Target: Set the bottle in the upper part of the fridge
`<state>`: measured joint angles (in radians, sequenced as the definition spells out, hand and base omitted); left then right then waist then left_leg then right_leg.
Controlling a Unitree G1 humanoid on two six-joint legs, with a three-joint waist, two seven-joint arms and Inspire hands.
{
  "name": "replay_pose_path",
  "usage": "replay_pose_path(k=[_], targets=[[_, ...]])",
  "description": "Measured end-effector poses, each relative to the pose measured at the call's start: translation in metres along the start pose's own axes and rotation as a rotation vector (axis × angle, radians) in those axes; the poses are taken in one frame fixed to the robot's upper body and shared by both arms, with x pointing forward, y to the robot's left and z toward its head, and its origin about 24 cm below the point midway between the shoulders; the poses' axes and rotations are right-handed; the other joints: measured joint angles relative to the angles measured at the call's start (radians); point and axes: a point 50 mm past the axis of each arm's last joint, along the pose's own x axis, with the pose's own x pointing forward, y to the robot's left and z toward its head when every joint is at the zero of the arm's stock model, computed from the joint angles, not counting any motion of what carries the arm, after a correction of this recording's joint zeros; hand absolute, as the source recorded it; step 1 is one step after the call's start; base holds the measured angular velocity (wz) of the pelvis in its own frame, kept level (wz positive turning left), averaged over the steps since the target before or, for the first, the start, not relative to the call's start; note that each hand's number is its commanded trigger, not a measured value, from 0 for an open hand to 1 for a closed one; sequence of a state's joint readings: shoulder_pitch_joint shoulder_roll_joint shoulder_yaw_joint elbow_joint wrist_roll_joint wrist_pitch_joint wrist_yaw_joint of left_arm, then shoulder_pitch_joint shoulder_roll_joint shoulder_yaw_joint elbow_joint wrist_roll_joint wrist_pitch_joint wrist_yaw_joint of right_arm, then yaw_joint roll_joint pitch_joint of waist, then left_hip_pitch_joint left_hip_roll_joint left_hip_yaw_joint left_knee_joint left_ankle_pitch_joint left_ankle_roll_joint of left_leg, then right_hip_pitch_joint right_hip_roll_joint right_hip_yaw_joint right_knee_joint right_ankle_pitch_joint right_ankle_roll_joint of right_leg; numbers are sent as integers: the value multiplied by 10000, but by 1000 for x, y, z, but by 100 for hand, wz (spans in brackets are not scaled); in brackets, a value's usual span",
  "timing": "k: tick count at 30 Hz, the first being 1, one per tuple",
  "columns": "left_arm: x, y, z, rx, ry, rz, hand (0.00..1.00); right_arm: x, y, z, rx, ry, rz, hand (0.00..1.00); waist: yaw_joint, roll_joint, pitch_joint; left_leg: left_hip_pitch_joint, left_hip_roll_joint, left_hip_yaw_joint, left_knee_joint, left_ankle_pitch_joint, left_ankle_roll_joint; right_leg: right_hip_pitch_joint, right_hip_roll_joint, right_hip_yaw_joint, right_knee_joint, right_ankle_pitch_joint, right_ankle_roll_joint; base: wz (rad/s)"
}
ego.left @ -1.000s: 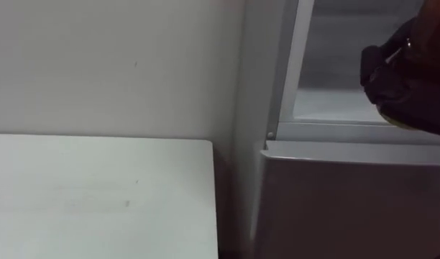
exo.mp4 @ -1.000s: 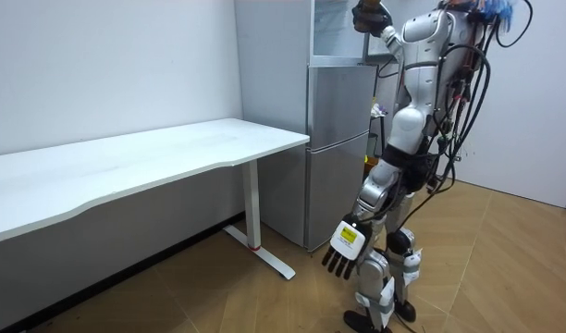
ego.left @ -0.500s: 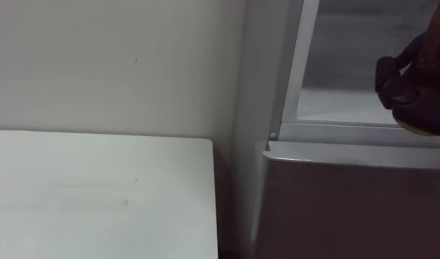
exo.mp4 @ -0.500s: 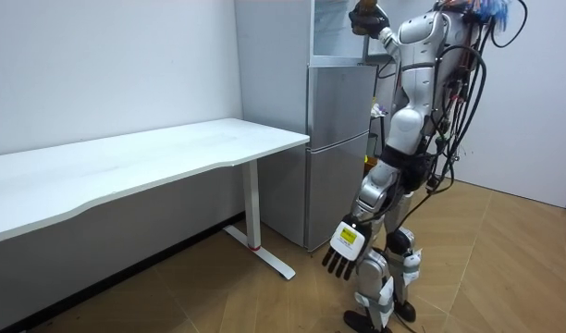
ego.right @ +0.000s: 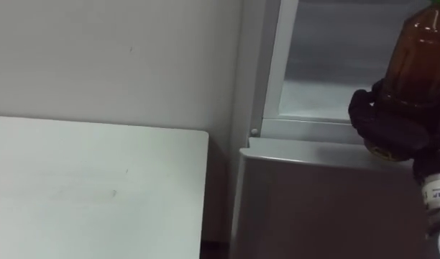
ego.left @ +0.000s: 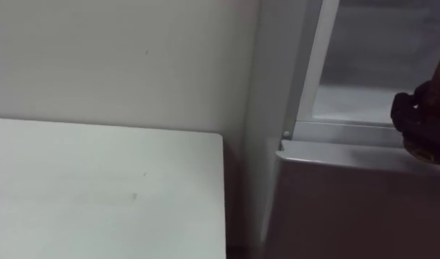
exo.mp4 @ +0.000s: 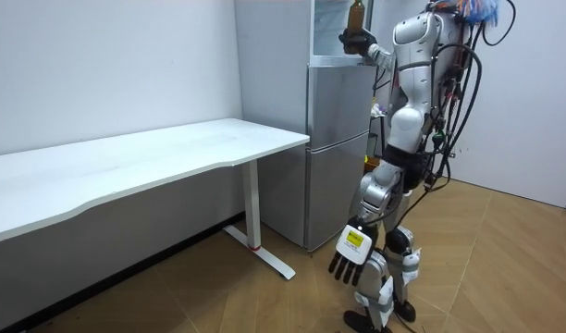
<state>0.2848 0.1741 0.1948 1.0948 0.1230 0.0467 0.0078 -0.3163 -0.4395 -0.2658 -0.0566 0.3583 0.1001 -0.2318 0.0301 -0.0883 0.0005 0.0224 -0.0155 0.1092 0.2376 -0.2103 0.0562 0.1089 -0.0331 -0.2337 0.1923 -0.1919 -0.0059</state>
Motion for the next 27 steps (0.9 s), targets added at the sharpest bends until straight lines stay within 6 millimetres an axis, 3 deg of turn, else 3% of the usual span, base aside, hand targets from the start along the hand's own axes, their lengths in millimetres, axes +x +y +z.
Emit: replay_pose_path(k=[8, 12, 20, 27], targets=[[0, 7, -3, -292, 261, 85, 0, 30, -4, 16, -231, -212, -1054, 100, 83, -83, 8, -205, -27, -238, 150, -1, -9, -65, 3, -350, 30, -6, 6, 9], [0, 12, -2, -198, 301, 175, 0, 36, -7, 25, -485, -493, -1320, 100, 216, -240, -9, -286, -30, -303, 169, 4, -9, -108, 6, -432, 32, -6, 7, 5], [0, 19, 7, -5, -60, 383, 0, 44, -5, 18, -606, 71, -1281, 100, 371, -336, -60, -335, -32, -352, 161, 1, -10, -104, 2, -461, 37, -6, 8, 1], [0, 20, 5, -39, 181, 449, 0, 46, -4, -4, -779, 1174, -992, 100, 500, -294, -70, -340, -80, -488, 170, 3, -4, -62, -59, -913, 36, -4, 11, 4]])
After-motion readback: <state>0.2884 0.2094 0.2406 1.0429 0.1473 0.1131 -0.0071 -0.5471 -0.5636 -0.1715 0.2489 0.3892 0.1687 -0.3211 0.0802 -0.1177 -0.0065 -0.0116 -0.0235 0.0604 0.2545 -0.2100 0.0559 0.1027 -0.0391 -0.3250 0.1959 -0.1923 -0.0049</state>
